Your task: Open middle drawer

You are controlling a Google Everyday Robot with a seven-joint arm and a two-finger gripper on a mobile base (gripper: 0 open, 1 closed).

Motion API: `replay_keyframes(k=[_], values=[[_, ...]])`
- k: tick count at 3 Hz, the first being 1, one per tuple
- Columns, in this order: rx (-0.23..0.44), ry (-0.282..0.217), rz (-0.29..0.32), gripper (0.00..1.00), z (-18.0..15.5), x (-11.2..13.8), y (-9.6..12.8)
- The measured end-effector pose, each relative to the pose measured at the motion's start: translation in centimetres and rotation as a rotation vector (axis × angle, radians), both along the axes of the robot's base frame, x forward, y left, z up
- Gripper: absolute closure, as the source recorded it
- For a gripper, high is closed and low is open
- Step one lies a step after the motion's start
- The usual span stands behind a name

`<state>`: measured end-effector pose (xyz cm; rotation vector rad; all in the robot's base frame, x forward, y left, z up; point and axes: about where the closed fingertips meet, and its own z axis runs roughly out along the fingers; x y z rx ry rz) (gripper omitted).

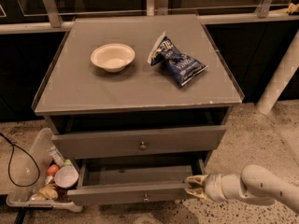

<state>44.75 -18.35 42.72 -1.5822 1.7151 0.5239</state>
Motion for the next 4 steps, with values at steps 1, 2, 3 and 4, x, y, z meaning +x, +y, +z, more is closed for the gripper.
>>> replay_keyframes(k=[1,2,3,4], values=[[-0.003,0.011,-0.005,0.35,-0.21,0.08,-0.06],[-0.003,0.011,-0.005,0.11,-0.19,0.08,-0.06],[-0.003,0.011,-0.005,0.00,-0.19,0.08,-0.06],[0.011,0.030,-0.010,0.00,-1.14,-0.12,0.42]])
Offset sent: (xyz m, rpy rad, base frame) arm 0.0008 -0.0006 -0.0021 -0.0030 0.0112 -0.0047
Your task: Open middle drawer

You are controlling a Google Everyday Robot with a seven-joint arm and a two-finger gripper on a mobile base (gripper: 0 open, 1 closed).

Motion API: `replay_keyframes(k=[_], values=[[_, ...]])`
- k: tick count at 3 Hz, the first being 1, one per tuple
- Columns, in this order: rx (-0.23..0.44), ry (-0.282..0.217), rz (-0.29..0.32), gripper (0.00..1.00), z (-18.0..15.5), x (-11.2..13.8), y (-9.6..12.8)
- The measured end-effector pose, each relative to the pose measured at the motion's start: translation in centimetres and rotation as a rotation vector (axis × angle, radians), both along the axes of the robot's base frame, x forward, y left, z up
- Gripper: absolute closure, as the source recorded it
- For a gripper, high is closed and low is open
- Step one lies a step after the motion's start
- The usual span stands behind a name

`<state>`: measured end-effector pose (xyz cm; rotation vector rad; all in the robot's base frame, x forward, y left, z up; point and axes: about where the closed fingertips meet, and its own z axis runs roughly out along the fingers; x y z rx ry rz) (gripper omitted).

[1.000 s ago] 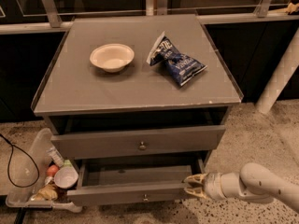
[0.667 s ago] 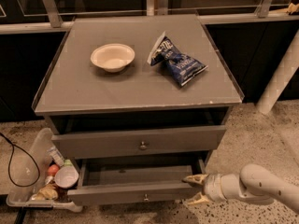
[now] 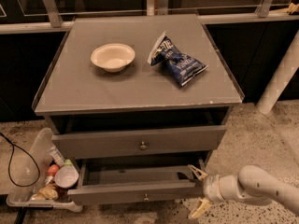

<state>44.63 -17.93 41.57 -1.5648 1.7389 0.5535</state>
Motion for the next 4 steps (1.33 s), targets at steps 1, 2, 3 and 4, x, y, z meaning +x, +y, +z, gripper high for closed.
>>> replay_keyframes(k=[1,2,3,4], values=[[0.000,0.000,0.000,0.00,0.00,0.00,0.00],[0.000,0.000,0.000,0.19,0.00,0.00,0.01],[0.000,0.000,0.000,0.42,0.00,-0.01,0.01],[0.001,-0.020,0.013,0.66,0.66,-0.86,-0.16]])
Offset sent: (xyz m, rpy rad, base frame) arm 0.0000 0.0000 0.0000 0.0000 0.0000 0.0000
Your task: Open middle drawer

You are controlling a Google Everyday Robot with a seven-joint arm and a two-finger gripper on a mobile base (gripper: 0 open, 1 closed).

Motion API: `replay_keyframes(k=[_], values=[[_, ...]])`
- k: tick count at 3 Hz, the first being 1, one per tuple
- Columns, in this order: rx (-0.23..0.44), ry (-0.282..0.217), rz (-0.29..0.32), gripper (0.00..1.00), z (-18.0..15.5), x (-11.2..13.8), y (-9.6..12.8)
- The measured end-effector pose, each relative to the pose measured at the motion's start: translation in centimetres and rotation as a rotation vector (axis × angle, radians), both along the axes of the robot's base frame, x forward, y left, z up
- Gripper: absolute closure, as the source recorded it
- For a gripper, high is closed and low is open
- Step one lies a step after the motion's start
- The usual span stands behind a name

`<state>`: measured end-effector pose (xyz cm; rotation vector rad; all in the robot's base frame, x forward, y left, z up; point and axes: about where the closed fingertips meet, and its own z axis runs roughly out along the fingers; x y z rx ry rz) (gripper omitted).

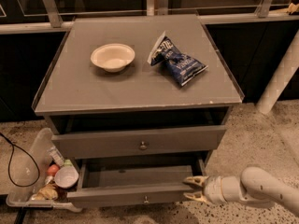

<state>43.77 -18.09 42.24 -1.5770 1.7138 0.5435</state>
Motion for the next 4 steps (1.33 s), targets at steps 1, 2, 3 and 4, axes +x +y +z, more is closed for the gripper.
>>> replay_keyframes(k=[1,2,3,4], values=[[0.024,-0.004,0.041,0.89,-0.2,-3.1,0.0],[0.024,-0.005,0.041,1.00,0.4,-3.2,0.0],[0.039,-0.014,0.049,1.00,0.3,-5.8,-0.8],[0.039,-0.014,0.049,0.81,0.3,-5.7,-0.8]])
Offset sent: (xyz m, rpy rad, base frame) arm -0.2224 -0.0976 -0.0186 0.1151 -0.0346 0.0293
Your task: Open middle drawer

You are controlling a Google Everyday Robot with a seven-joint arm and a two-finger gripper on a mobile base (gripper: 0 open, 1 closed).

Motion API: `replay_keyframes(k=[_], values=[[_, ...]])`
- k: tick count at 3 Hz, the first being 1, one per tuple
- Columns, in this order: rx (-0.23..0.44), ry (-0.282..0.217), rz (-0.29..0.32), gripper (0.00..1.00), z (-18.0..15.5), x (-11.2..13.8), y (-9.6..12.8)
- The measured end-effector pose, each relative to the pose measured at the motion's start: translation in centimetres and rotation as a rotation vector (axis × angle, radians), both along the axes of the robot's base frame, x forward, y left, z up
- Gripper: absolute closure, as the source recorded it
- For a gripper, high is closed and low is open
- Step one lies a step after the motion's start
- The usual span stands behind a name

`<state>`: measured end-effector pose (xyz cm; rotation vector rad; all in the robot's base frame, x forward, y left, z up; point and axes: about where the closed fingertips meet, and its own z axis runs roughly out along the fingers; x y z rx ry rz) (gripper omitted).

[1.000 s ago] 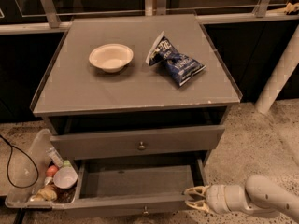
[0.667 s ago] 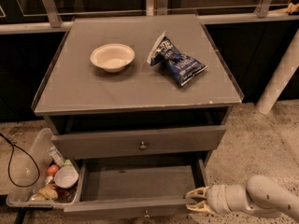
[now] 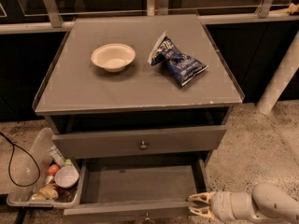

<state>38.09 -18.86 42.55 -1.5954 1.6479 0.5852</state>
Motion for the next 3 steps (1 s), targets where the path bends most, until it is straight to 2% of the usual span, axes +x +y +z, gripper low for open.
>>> replay_keyframes(k=[3], values=[[0.000,0.000,0.000,0.11,0.00,0.00,0.01]])
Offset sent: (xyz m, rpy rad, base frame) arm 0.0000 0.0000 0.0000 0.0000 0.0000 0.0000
